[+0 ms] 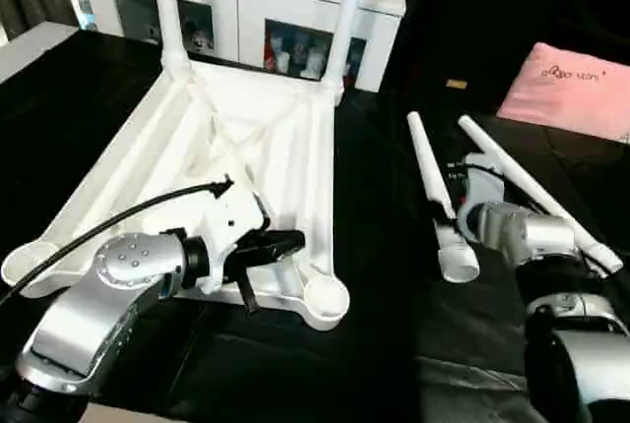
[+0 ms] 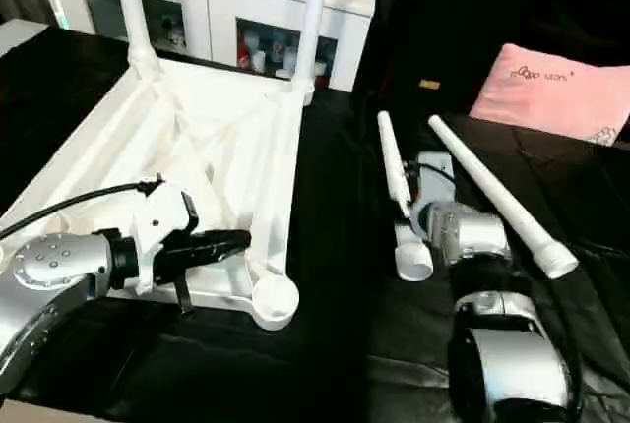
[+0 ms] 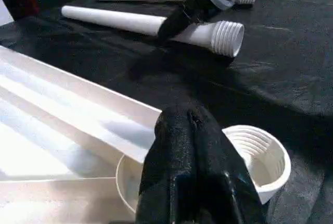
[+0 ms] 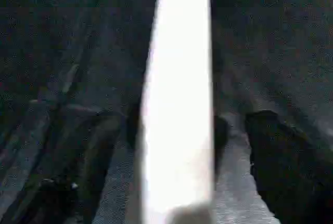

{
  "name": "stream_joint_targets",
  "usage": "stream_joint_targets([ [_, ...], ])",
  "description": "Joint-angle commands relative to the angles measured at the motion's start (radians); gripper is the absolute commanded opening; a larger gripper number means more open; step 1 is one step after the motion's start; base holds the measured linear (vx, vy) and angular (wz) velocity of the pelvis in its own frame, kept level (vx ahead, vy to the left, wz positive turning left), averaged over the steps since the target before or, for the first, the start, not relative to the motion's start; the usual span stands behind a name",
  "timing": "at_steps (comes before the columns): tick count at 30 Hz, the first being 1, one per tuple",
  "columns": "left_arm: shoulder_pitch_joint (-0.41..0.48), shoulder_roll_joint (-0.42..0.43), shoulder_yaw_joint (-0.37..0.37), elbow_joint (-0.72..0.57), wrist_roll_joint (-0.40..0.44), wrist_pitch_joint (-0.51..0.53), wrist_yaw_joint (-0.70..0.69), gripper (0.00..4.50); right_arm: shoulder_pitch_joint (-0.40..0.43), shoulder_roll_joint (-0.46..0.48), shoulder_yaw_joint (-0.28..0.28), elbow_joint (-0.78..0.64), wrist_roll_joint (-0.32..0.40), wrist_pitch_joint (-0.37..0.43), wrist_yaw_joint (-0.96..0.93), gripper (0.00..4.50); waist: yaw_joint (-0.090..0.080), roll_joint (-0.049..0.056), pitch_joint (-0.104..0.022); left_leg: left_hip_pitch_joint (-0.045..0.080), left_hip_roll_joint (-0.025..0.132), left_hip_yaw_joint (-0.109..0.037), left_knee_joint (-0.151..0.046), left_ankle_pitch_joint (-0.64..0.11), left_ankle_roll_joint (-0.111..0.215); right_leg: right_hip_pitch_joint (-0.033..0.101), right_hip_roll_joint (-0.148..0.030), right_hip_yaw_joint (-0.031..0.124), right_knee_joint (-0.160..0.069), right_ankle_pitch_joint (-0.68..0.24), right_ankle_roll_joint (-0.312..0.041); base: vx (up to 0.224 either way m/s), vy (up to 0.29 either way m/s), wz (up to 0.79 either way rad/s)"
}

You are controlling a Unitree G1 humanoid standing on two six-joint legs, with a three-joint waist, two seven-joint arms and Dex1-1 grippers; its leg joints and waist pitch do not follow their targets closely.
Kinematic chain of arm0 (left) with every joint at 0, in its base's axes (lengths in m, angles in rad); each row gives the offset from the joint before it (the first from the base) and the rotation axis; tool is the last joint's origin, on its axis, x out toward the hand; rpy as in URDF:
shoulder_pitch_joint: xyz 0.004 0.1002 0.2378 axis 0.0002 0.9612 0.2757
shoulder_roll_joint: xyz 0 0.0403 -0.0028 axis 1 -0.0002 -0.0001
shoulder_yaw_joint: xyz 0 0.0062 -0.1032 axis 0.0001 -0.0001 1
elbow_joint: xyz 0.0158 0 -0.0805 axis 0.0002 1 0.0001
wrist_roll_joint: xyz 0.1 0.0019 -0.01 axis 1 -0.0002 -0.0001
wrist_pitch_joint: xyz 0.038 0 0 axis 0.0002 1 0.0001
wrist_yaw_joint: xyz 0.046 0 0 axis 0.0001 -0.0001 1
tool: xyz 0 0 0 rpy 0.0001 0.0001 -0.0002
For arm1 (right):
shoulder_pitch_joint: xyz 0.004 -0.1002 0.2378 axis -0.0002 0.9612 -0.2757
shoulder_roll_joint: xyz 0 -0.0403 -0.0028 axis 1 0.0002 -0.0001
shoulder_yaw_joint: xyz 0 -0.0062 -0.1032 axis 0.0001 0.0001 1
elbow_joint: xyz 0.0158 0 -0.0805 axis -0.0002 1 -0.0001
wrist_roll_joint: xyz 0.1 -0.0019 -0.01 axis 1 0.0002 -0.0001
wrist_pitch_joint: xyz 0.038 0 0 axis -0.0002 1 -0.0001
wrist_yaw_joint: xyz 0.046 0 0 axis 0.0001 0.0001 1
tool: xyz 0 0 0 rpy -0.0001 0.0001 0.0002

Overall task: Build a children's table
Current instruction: Pick table leg

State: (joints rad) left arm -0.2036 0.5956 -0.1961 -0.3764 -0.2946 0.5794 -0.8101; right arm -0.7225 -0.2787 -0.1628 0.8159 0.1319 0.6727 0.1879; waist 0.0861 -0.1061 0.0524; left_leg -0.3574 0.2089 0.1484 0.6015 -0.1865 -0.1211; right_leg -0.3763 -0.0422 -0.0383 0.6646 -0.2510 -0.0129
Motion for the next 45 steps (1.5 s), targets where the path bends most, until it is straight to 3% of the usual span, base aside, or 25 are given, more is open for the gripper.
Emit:
stream_joint_targets([
  [1,-0.004,-0.005,-0.011,-0.027,0.004,0.007,0.007,0.0,-0.026,-0.013,-0.02,0.036,0.015,0.029,-0.003,4.21,-0.004,0.011,-0.06,0.001,0.01,0.018,-0.063,-0.041,-0.044,0.049,-0.064,0.044,-0.069,0.079,-0.144,0.0,0.0,0.0],
  [6,-0.009,-0.003,-0.014,-0.034,0.002,0.015,0.011,0.0,-0.042,-0.012,-0.04,0.076,0.041,0.078,0.022,4.21,-0.003,0.009,-0.06,0.0,0.01,0.019,-0.062,-0.038,-0.04,0.048,-0.064,0.044,-0.069,0.08,-0.147,0.0,0.0,0.0],
  [10,-0.012,-0.006,-0.015,-0.035,0.003,0.018,0.015,0.0,-0.045,-0.013,-0.044,0.094,0.049,0.06,0.04,4.21,-0.002,0.005,-0.059,0.0,0.012,0.019,-0.063,-0.04,-0.039,0.047,-0.066,0.043,-0.069,0.069,-0.15,0.0,0.0,0.0],
  [11,-0.014,-0.006,-0.015,-0.037,0.003,0.02,0.016,0.0,-0.047,-0.014,-0.042,0.102,0.047,0.046,0.042,3.95,-0.002,0.004,-0.059,0.001,0.012,0.02,-0.063,-0.041,-0.04,0.047,-0.066,0.043,-0.07,0.064,-0.15,0.0,0.0,0.0],
  [24,-0.034,-0.014,-0.014,-0.017,0.005,0.017,0.019,0.0,-0.037,-0.011,-0.035,0.094,0.048,0.011,0.051,2.85,-0.003,0.013,-0.06,0.001,0.011,0.019,-0.063,-0.04,-0.045,0.047,-0.065,0.043,-0.069,0.084,-0.155,0.0,0.0,0.0],
  [28,-0.037,-0.017,-0.016,-0.011,0.008,0.013,0.021,0.0,-0.035,-0.009,-0.036,0.092,0.048,0.004,0.052,2.5,-0.003,0.011,-0.06,0.001,0.011,0.019,-0.063,-0.045,-0.047,0.048,-0.065,0.044,-0.07,0.08,-0.157,0.0,0.0,0.0],
  [33,-0.037,-0.015,-0.012,-0.006,0.008,0.008,0.019,0.0,-0.018,-0.006,-0.019,0.067,0.032,-0.049,0.051,1.97,-0.003,0.014,-0.062,0.0,0.011,0.019,-0.062,-0.033,-0.045,0.048,-0.065,0.043,-0.068,0.108,-0.161,0.0,0.0,0.0],
  [35,-0.03,-0.015,-0.012,-0.007,0.011,0.006,0.019,0.0,-0.01,-0.003,-0.017,0.055,0.033,-0.042,0.047,1.89,-0.003,0.021,-0.06,0.002,0.011,0.018,-0.063,-0.05,-0.049,0.047,-0.064,0.042,-0.069,0.094,-0.162,0.0,0.0,0.0],
  [37,-0.024,-0.015,-0.015,-0.008,0.013,0.005,0.019,0.0,0.005,0.001,-0.021,0.04,0.039,-0.055,0.053,1.87,-0.002,0.018,-0.06,0.002,0.011,0.018,-0.063,-0.059,-0.05,0.048,-0.065,0.044,-0.071,0.085,-0.16,0.0,0.0,0.0],
  [45,-0.025,-0.016,-0.012,0.001,0.016,0.001,0.022,0.0,0.046,0.025,-0.013,0.0,0.046,-0.094,0.066,1.84,-0.003,0.022,-0.058,0.004,0.013,0.016,-0.066,-0.094,-0.057,0.045,-0.066,0.043,-0.075,0.041,-0.157,0.0,0.0,0.0],
])
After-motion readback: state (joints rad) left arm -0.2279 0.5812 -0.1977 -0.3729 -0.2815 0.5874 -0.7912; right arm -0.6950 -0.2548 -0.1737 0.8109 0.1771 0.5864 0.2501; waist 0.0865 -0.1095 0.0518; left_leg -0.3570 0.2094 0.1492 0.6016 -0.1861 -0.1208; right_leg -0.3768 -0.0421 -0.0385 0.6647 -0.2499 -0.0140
